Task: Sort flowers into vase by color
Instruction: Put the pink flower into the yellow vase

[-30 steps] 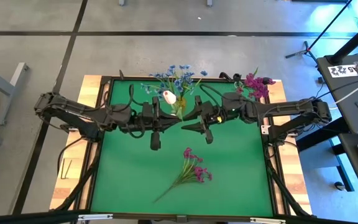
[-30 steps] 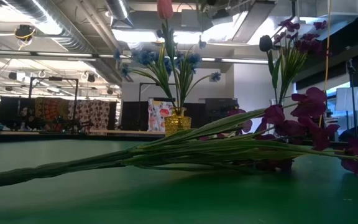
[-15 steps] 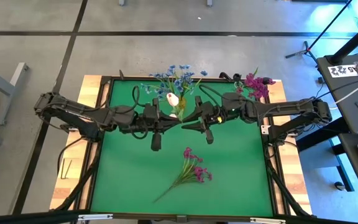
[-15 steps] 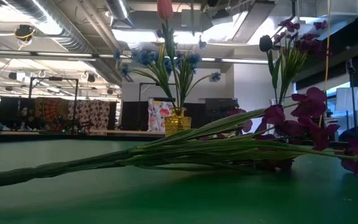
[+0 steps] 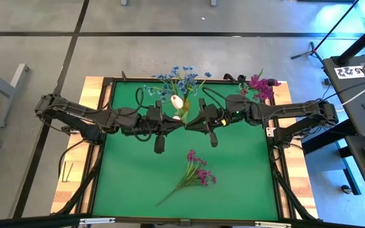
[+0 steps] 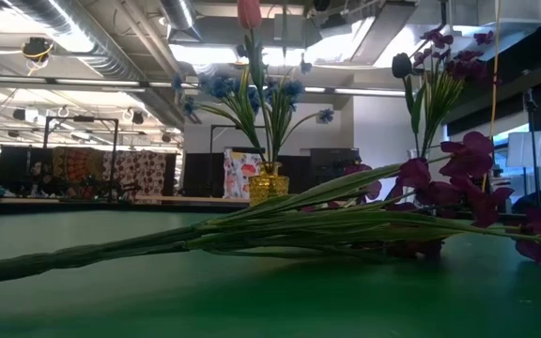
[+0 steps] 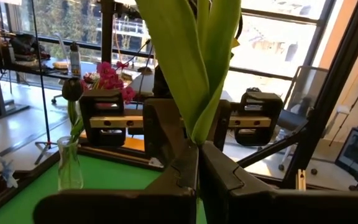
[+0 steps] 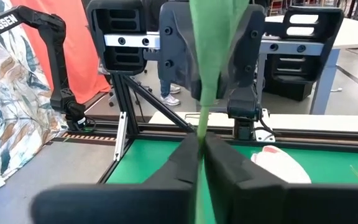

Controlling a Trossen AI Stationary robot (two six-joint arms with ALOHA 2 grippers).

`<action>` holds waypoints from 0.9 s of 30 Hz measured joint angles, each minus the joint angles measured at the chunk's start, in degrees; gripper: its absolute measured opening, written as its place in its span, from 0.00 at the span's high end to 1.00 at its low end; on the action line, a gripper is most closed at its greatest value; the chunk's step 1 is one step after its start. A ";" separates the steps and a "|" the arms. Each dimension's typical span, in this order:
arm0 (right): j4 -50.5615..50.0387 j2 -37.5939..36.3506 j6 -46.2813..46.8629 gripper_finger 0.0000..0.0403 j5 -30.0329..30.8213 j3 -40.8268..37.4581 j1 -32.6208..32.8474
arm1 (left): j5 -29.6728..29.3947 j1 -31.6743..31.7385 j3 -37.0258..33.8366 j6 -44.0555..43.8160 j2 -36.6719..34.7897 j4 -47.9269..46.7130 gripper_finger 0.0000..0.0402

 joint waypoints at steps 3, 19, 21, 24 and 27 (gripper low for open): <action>0.00 0.00 -0.16 0.98 0.00 0.00 0.01 | -0.02 0.00 0.00 -1.29 0.00 0.00 0.99; -6.12 -3.17 -5.75 0.99 9.21 0.00 -0.06 | -6.72 -4.10 0.09 0.68 -6.11 -4.49 0.66; -7.84 -4.73 -6.82 0.99 10.83 -0.14 -0.06 | -9.60 -5.59 0.09 2.06 -7.68 -5.37 0.64; -7.79 -7.57 -7.89 0.99 13.13 -2.63 -0.07 | -14.81 -8.11 0.09 4.88 -9.55 -7.45 0.63; -5.98 -10.86 -7.94 0.99 14.61 -6.66 -1.32 | -22.66 -10.85 0.09 8.63 -10.48 -9.03 0.64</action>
